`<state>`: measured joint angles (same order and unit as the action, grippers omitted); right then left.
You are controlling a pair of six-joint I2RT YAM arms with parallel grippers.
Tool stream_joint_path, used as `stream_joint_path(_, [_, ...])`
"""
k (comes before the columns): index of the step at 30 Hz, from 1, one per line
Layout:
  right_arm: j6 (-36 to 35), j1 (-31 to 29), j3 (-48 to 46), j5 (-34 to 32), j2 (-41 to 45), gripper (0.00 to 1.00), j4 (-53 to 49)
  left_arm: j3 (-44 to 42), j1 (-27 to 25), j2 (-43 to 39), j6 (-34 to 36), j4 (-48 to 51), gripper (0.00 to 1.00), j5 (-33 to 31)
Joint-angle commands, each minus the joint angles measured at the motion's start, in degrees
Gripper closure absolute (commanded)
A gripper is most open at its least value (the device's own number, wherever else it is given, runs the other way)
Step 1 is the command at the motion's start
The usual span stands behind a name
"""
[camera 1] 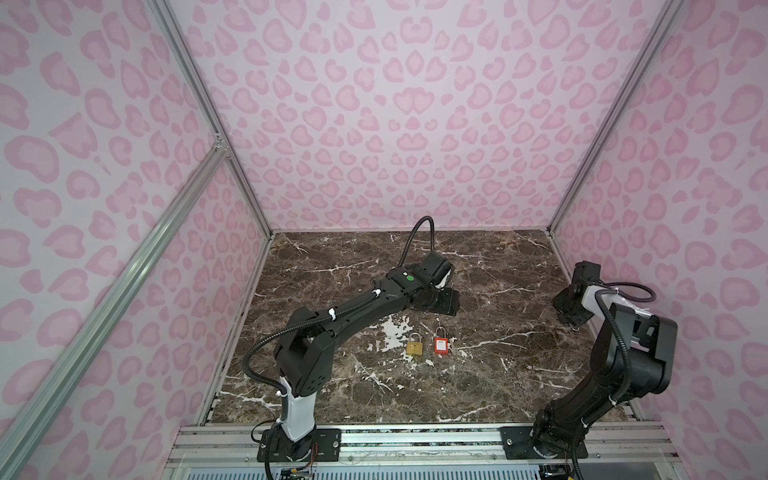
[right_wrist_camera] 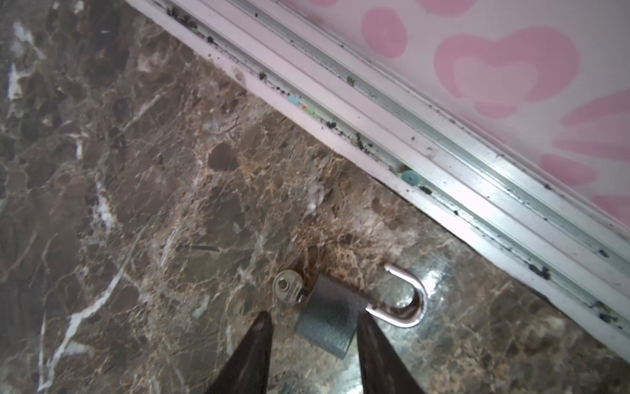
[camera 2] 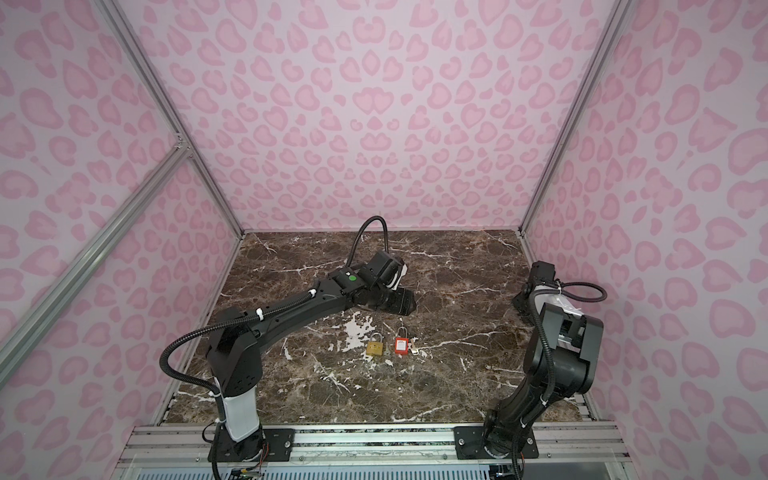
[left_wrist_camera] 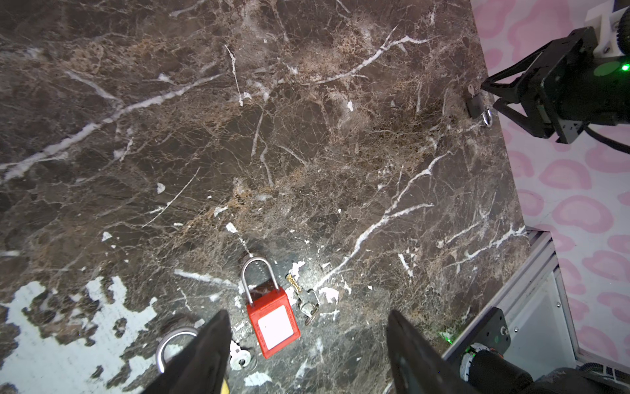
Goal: Lock with the key
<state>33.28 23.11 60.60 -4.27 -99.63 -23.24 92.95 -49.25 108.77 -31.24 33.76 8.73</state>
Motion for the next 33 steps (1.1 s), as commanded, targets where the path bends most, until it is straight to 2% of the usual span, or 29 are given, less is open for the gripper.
stream_joint_path(1, [-0.15, 0.6, 0.08, -0.65, -0.98, 0.57, -0.24, -0.44, 0.04, -0.93, 0.48, 0.24, 0.26, -0.38])
stream_joint_path(11, [1.07, 1.56, -1.33, 4.28, -2.25, 0.57, 0.66, -1.02, -0.37, -1.35, 0.39, -0.03, 0.26, -0.68])
stream_joint_path(13, [2.18, 2.72, -2.43, 8.26, -2.3, 0.57, 2.1, -1.43, -0.33, -1.61, 0.37, -0.04, 0.26, -0.9])
stream_joint_path(16, [2.24, 3.21, -3.11, 9.29, -2.13, 0.58, 2.32, -2.14, -0.34, -1.96, 0.23, -0.26, 0.27, -1.07])
stream_joint_path(33, [0.41, 0.65, -1.82, 18.63, -5.6, 0.65, 2.55, -2.09, -0.32, -2.07, 0.48, -0.37, 0.27, -1.24])
